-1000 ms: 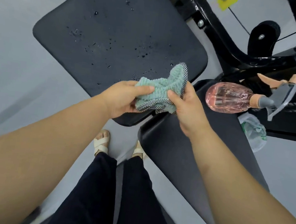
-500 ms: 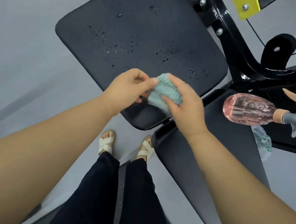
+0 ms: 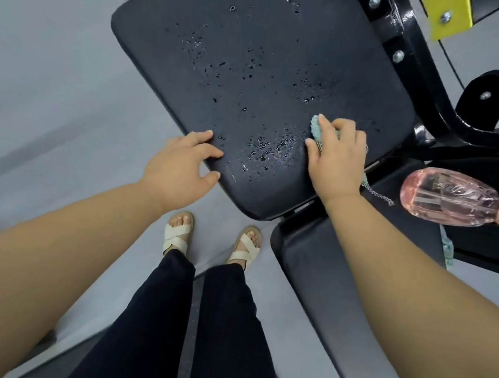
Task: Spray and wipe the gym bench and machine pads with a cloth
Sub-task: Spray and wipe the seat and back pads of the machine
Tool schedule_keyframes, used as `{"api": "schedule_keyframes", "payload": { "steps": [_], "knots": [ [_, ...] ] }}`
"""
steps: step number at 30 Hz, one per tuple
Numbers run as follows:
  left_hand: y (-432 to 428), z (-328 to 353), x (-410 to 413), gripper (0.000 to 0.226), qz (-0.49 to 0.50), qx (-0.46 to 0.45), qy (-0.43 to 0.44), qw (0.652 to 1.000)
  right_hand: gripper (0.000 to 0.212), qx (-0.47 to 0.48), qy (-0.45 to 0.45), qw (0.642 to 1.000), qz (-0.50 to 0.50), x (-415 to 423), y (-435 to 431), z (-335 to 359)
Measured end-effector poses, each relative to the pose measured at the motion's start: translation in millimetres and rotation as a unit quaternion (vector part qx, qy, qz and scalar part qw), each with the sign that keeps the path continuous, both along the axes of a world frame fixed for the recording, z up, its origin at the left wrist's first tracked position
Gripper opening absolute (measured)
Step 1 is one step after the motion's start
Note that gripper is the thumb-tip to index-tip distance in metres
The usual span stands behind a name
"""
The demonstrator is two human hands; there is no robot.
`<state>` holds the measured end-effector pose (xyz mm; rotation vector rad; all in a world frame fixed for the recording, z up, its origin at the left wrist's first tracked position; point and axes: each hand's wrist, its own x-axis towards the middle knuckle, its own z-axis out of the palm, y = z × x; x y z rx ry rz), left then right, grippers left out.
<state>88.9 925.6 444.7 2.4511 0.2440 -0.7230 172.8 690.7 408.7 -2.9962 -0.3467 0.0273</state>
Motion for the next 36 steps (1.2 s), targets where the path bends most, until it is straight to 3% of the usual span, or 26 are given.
{"api": "schedule_keyframes", "payload": {
  "steps": [3,5,8,11,13,15,18,19,21,23,25,27,29,32,34,36],
  "knots": [
    [6,0,0,0.043,-0.030,-0.003,0.003,1.000,0.036,-0.005,-0.018,0.999,-0.047,-16,35,-2],
    [7,0,0,0.050,-0.042,-0.005,0.008,0.999,0.034,-0.014,-0.047,0.998,0.039,-43,65,-4],
    [7,0,-1,0.060,-0.066,0.011,0.020,0.998,0.038,0.028,-0.008,0.976,0.218,-75,79,-7],
    [11,-2,-1,0.063,-0.103,0.028,0.033,0.994,0.026,0.001,-0.048,0.951,0.306,-39,45,-3],
    [15,-3,0,0.063,-0.119,0.033,0.040,0.992,0.021,-0.035,-0.099,0.972,0.212,0,14,-2],
    [17,-2,2,0.064,-0.132,0.032,0.038,0.990,0.029,-0.041,-0.074,0.995,0.055,28,-8,0],
    [19,-1,5,0.062,-0.134,0.030,0.036,0.990,0.030,-0.003,-0.041,0.992,-0.116,23,22,-1],
    [19,-1,5,0.062,-0.137,0.027,0.033,0.990,0.026,0.000,-0.056,0.993,-0.102,10,42,-2],
    [20,-1,5,0.063,-0.140,0.023,0.031,0.989,0.022,-0.003,-0.072,0.997,0.018,-26,79,-3],
    [23,-1,5,0.063,-0.142,0.016,0.029,0.989,0.034,0.003,-0.008,0.992,0.128,-59,92,-4],
    [26,-1,6,0.063,-0.152,0.009,0.031,0.988,0.036,0.020,0.014,0.974,0.226,-52,77,-1],
    [29,-2,5,0.064,-0.155,0.006,0.035,0.987,0.034,-0.013,-0.025,0.963,0.268,-18,53,2],
    [31,-4,5,0.063,-0.154,0.001,0.031,0.988,0.031,-0.035,-0.072,0.986,0.147,24,28,3],
    [30,-4,6,0.058,-0.119,-0.022,0.010,0.993,0.033,-0.034,-0.017,0.987,-0.156,60,13,3],
    [31,-3,8,0.054,-0.034,-0.057,-0.002,0.998,0.035,-0.040,0.002,0.982,-0.186,56,42,-3],
    [33,-5,11,0.052,0.049,-0.061,-0.035,0.996,0.033,-0.016,0.007,0.995,-0.095,29,82,-9]
  ]
}}
